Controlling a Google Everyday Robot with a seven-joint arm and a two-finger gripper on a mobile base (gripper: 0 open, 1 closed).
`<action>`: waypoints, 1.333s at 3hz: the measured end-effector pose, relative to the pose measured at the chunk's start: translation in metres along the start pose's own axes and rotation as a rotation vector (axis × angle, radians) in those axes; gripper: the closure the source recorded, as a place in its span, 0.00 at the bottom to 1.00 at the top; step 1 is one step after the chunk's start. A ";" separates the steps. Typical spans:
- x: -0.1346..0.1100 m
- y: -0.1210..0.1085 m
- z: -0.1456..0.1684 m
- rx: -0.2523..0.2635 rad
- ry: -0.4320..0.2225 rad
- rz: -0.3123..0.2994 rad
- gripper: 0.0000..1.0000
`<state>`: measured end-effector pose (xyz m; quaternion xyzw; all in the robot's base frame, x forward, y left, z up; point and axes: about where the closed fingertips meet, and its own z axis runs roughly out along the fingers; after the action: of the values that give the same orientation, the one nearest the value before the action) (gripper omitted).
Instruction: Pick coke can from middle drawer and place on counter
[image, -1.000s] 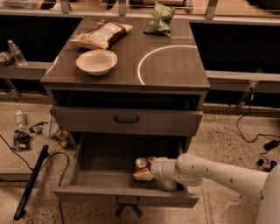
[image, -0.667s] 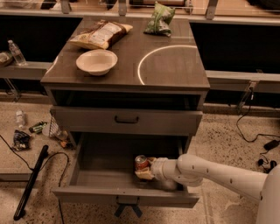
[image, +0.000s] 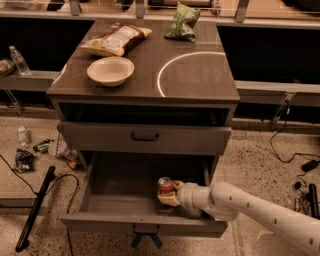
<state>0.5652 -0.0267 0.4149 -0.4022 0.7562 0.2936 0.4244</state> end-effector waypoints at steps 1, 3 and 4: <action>-0.020 -0.002 -0.047 0.059 -0.065 0.025 1.00; -0.135 0.008 -0.193 0.166 -0.164 -0.026 1.00; -0.193 0.015 -0.242 0.180 -0.192 -0.089 1.00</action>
Offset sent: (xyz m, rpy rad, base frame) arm -0.0381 -0.1036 0.1853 0.0603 -0.1575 -0.1682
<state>0.5152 -0.1399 0.6985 -0.3656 0.7168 0.2425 0.5419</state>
